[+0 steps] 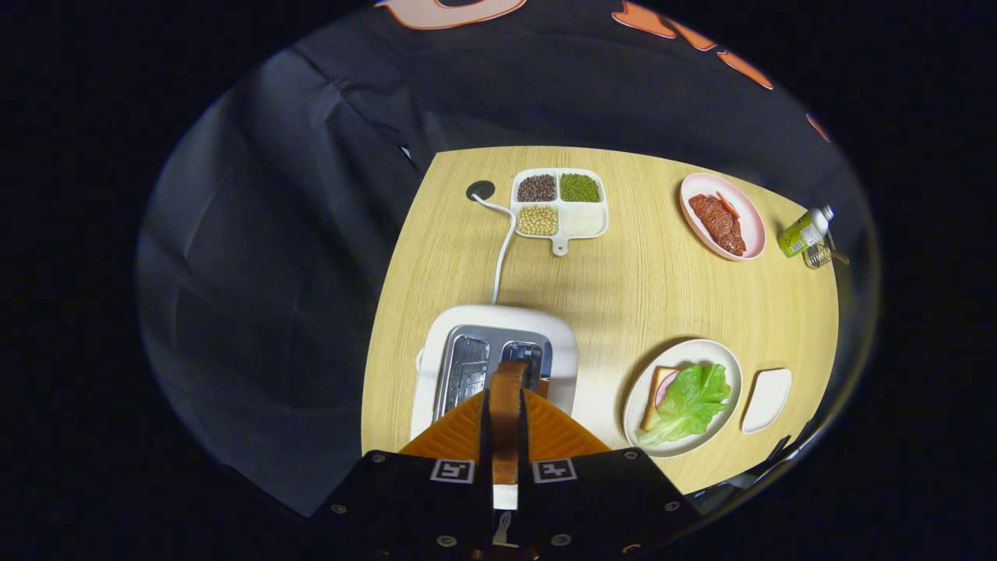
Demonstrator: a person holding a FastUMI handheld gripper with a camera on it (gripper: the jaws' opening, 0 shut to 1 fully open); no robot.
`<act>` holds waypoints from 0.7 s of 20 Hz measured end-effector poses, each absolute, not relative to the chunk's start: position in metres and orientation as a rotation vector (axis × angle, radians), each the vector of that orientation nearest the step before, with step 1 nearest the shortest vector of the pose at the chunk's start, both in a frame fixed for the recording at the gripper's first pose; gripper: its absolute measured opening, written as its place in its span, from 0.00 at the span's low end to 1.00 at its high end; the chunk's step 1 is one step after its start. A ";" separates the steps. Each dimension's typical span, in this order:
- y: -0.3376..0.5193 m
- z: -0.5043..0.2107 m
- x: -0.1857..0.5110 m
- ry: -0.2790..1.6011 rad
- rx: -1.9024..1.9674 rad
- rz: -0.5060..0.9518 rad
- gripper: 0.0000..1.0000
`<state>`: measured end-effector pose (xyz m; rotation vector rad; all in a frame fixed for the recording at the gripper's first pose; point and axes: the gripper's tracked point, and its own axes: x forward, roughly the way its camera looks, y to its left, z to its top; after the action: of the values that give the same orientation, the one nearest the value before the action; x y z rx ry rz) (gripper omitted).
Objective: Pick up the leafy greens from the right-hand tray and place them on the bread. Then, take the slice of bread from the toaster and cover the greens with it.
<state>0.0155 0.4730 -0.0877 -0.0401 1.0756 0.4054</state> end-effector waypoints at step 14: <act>0.419 -0.001 -0.001 0.918 0.046 0.549 0.13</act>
<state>-0.0011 0.4192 -0.0006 0.0464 0.9176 0.5492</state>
